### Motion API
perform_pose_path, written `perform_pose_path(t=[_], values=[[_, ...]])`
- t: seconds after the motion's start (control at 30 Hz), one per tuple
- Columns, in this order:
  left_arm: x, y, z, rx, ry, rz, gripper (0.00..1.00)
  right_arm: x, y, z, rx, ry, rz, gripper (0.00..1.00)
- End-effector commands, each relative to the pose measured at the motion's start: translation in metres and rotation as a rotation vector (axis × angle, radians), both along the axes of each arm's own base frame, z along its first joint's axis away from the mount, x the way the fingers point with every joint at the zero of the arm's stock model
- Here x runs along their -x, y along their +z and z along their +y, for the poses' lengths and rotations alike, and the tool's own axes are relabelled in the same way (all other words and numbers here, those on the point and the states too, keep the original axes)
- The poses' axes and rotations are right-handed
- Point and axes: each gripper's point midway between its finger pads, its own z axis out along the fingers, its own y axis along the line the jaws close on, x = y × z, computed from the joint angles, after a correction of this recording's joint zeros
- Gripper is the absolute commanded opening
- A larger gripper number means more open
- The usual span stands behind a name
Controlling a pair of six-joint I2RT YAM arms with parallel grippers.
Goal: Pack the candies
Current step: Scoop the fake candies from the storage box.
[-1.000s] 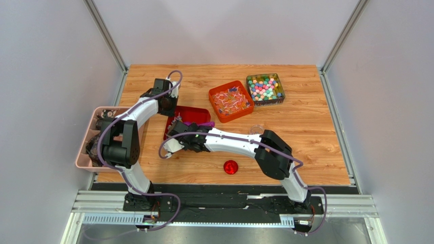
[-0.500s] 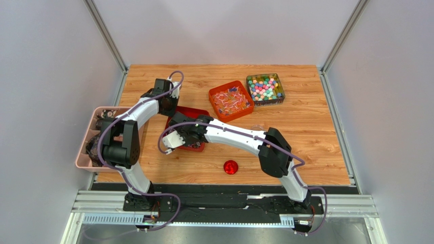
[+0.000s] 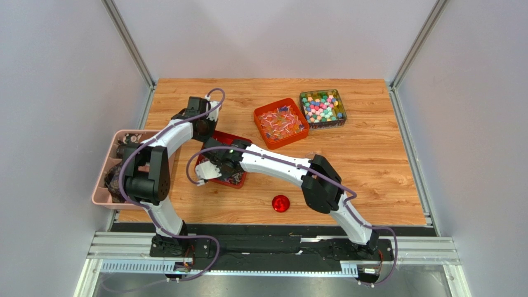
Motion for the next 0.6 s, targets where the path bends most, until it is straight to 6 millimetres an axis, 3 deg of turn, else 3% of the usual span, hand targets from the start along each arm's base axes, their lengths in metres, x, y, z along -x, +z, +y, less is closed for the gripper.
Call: perform_pose_path(t=[0.0,0.17,0.33,0.5,0.57], values=[[-0.022,0.051,-0.012,0.084,0.04,-0.142,0.0,0.023,-0.011,0.018,-0.057,-0.115,0.092,0.0],[-0.02,0.046,-0.013,0.096,0.064,-0.115,0.0,0.026,-0.007,0.03,-0.155,-0.247,0.073,0.0],[-0.019,0.044,-0.013,0.1,0.069,-0.105,0.0,0.01,0.007,0.038,-0.286,-0.383,-0.054,0.0],[-0.017,0.041,-0.015,0.109,0.064,-0.093,0.0,0.025,0.013,0.053,-0.375,-0.415,0.051,0.0],[-0.017,0.04,-0.015,0.107,0.065,-0.092,0.0,0.021,0.016,0.056,-0.412,-0.47,0.035,0.0]])
